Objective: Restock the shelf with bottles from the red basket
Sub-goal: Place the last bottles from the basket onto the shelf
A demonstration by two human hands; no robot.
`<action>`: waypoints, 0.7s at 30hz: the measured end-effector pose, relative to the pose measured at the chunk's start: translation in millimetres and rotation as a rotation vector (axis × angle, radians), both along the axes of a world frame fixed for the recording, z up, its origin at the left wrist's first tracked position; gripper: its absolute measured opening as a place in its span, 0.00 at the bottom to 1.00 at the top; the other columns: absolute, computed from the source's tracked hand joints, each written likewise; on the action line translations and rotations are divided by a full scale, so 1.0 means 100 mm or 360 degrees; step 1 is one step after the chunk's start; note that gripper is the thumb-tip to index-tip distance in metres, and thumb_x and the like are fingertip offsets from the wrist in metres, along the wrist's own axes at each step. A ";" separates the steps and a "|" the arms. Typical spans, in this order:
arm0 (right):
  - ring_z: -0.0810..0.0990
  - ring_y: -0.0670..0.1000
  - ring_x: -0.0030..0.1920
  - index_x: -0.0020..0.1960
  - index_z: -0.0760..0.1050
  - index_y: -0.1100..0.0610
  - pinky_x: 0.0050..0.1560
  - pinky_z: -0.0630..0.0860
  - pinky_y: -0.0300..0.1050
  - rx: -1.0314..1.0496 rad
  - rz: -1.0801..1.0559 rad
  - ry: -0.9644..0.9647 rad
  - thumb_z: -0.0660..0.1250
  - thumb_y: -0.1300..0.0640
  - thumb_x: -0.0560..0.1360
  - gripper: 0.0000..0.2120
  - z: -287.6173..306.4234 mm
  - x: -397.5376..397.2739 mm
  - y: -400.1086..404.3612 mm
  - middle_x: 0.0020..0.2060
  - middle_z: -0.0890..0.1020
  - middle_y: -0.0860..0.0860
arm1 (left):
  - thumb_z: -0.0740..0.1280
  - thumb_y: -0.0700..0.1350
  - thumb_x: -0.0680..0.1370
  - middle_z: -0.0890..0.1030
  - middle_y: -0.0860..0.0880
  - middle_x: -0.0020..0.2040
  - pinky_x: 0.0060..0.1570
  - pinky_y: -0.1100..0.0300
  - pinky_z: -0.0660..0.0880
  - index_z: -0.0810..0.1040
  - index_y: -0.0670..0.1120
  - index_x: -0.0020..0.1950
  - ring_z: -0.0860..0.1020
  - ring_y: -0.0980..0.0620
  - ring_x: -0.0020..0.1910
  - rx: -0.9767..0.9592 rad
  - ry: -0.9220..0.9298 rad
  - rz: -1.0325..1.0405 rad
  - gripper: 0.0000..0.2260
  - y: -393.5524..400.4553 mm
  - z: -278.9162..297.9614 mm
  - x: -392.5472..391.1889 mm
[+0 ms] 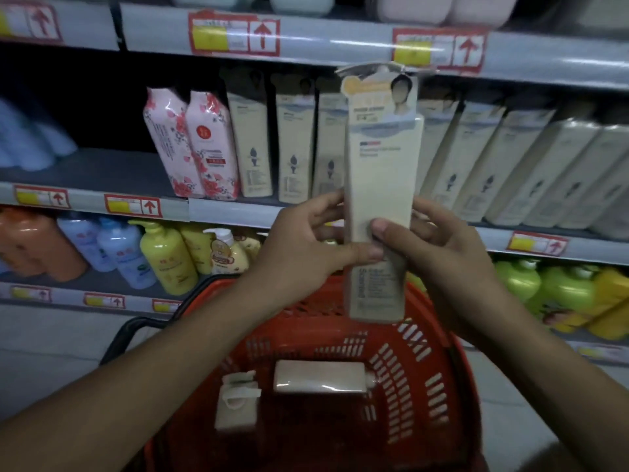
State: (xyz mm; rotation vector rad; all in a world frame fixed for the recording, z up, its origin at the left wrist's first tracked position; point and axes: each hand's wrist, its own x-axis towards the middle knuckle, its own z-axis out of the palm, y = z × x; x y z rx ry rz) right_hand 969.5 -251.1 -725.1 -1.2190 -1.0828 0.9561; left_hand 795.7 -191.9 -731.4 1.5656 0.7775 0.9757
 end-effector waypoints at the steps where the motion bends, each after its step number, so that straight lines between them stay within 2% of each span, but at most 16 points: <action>1: 0.87 0.56 0.54 0.65 0.78 0.56 0.59 0.81 0.59 0.0019 -0.0020 -0.0045 0.78 0.49 0.67 0.29 0.08 0.05 -0.05 0.51 0.88 0.55 | 0.80 0.33 0.68 0.86 0.51 0.59 0.54 0.59 0.82 0.77 0.47 0.70 0.85 0.54 0.56 0.0030 -0.0007 -0.0027 0.32 -0.05 0.09 0.07; 4: 0.88 0.55 0.51 0.64 0.78 0.55 0.53 0.82 0.55 0.0064 -0.0087 -0.0134 0.78 0.49 0.70 0.26 0.33 0.21 -0.23 0.49 0.89 0.55 | 0.81 0.34 0.67 0.83 0.56 0.58 0.51 0.68 0.80 0.76 0.45 0.71 0.83 0.64 0.54 0.0168 -0.0015 -0.0078 0.34 -0.20 0.34 0.27; 7: 0.88 0.53 0.49 0.61 0.79 0.54 0.47 0.81 0.50 0.0150 -0.0139 -0.0171 0.76 0.50 0.69 0.22 0.63 0.31 -0.45 0.48 0.89 0.54 | 0.81 0.34 0.67 0.83 0.57 0.58 0.50 0.68 0.79 0.74 0.46 0.72 0.83 0.63 0.54 0.0201 -0.0062 -0.0069 0.36 -0.38 0.56 0.43; 9: 0.88 0.54 0.51 0.61 0.81 0.53 0.52 0.83 0.55 0.0183 -0.0165 -0.0234 0.77 0.48 0.68 0.23 0.81 0.37 -0.59 0.50 0.89 0.54 | 0.81 0.33 0.67 0.84 0.54 0.59 0.50 0.67 0.79 0.75 0.46 0.73 0.84 0.61 0.55 0.0239 -0.0097 -0.0083 0.36 -0.49 0.73 0.51; 11: 0.87 0.53 0.54 0.62 0.81 0.52 0.57 0.82 0.58 0.0201 -0.0166 -0.0256 0.77 0.47 0.69 0.24 0.97 0.45 -0.71 0.52 0.88 0.53 | 0.81 0.35 0.68 0.84 0.58 0.57 0.49 0.69 0.79 0.76 0.53 0.70 0.83 0.64 0.54 0.0337 -0.0052 -0.0080 0.34 -0.61 0.92 0.60; 13: 0.87 0.51 0.55 0.63 0.81 0.50 0.57 0.82 0.56 0.0235 -0.0178 -0.0280 0.76 0.47 0.71 0.21 1.11 0.53 -0.84 0.54 0.87 0.50 | 0.81 0.36 0.68 0.84 0.60 0.56 0.50 0.66 0.81 0.76 0.59 0.67 0.84 0.63 0.52 0.0390 0.0005 -0.0067 0.33 -0.71 1.07 0.69; 16: 0.87 0.49 0.54 0.63 0.81 0.50 0.53 0.84 0.48 0.0289 -0.0197 -0.0280 0.73 0.50 0.76 0.16 1.25 0.66 -0.98 0.54 0.88 0.47 | 0.81 0.37 0.68 0.85 0.59 0.57 0.52 0.51 0.84 0.77 0.59 0.69 0.86 0.56 0.51 0.0408 0.0065 -0.0087 0.34 -0.76 1.24 0.88; 19: 0.87 0.47 0.51 0.61 0.82 0.48 0.45 0.83 0.40 0.0315 -0.0258 -0.0300 0.72 0.53 0.78 0.12 1.35 0.87 -0.98 0.51 0.88 0.47 | 0.81 0.36 0.67 0.86 0.60 0.52 0.45 0.54 0.85 0.77 0.61 0.70 0.86 0.58 0.46 0.0411 0.0077 -0.0054 0.36 -0.75 1.40 1.13; 21: 0.87 0.48 0.53 0.61 0.82 0.45 0.49 0.83 0.44 0.0353 -0.0304 -0.0348 0.73 0.50 0.78 0.12 1.43 1.04 -0.91 0.53 0.88 0.48 | 0.81 0.35 0.66 0.87 0.59 0.50 0.43 0.57 0.84 0.79 0.62 0.67 0.86 0.58 0.47 0.0452 0.0082 -0.0029 0.35 -0.70 1.50 1.35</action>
